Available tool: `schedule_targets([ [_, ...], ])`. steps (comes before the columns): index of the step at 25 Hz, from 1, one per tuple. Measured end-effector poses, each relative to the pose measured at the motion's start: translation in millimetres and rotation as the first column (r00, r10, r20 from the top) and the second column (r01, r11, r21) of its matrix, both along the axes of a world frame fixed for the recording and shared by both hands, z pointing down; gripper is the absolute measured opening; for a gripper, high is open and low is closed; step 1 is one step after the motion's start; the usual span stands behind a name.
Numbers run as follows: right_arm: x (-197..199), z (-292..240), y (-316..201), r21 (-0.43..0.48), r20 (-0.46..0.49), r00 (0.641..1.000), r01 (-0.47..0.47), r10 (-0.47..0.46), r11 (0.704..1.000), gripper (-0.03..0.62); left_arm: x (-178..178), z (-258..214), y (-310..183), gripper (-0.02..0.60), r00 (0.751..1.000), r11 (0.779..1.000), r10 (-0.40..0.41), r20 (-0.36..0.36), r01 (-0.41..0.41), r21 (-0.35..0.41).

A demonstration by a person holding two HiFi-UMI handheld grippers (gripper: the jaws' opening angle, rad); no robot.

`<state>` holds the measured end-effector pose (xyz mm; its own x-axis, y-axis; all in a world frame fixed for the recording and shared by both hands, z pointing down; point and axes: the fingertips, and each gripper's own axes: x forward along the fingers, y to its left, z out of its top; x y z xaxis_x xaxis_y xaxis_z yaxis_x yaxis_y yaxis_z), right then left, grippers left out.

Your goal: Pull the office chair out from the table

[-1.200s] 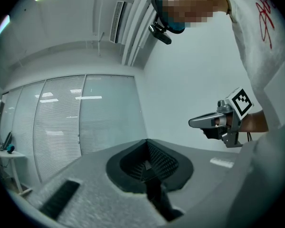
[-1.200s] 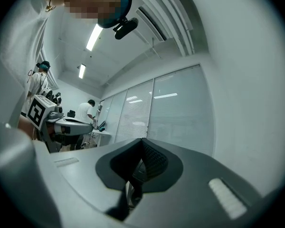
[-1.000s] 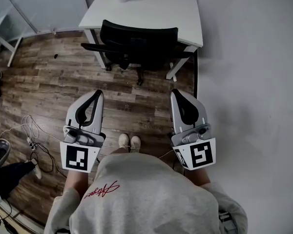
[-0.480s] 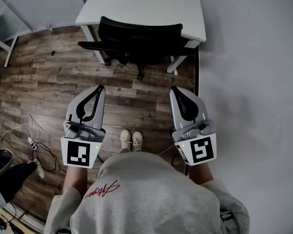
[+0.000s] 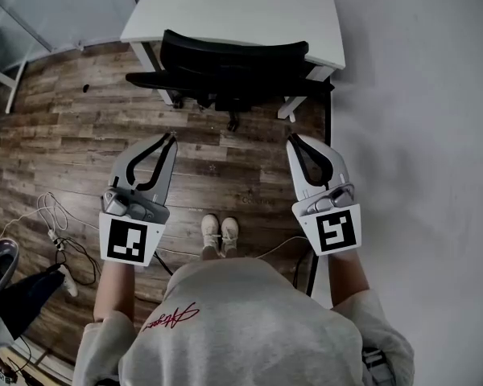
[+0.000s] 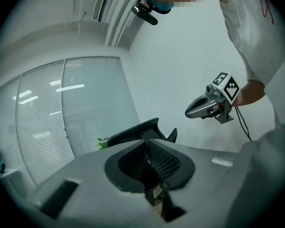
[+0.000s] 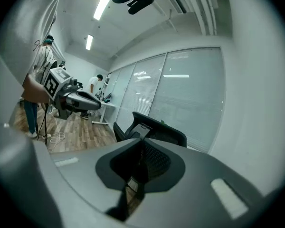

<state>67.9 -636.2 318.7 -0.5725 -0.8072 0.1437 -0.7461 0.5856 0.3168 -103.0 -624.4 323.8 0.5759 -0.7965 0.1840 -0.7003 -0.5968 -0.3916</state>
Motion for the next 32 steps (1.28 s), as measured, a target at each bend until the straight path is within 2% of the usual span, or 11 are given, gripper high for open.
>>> schedule_targets([
  [3, 0, 13, -9, 0.005, -0.168, 0.985, 0.034, -0.033, 0.999, 0.012, -4, 3, -12, 0.038, 1.000, 1.000, 0.016, 0.017, -0.016, -0.004],
  [5, -1, 21, -14, -0.009, -0.241, 0.969, 0.053, -0.054, 0.999, 0.038, -6, 5, -20, 0.054, 0.999, 1.000, 0.030, 0.034, -0.030, -0.008],
  [8, -2, 28, -23, -0.026, -0.269, 0.960, 0.076, -0.080, 0.997, 0.064, -6, 10, -30, 0.068, 0.994, 0.998, 0.056, 0.090, -0.055, -0.010],
  [11, -1, 35, -32, -0.042, -0.312, 0.945, 0.087, -0.096, 0.995, 0.092, -7, 16, -38, 0.107, 0.982, 0.996, 0.092, 0.168, -0.092, -0.009],
  [15, 3, 44, -37, -0.061, -0.364, 0.924, 0.102, -0.118, 0.993, 0.123, -8, 24, -44, 0.135, 0.964, 0.992, 0.130, 0.234, -0.127, -0.028],
  [18, 7, 51, -50, -0.066, -0.406, 0.905, 0.108, -0.125, 0.992, 0.138, -7, 36, -54, 0.158, 0.940, 0.987, 0.163, 0.300, -0.151, -0.063],
  [24, 10, 62, -75, -0.095, -0.510, 0.845, 0.129, -0.159, 0.987, 0.173, -4, 70, -67, 0.216, 0.878, 0.970, 0.239, 0.415, -0.193, -0.148],
  [29, 9, 76, -95, -0.108, -0.578, 0.796, 0.140, -0.177, 0.984, 0.186, -8, 82, -89, 0.233, 0.852, 0.969, 0.237, 0.466, -0.174, -0.175],
  [32, 7, 89, -104, -0.137, -0.595, 0.780, 0.139, -0.194, 0.981, 0.189, -10, 93, -100, 0.240, 0.826, 0.967, 0.245, 0.508, -0.170, -0.189],
])
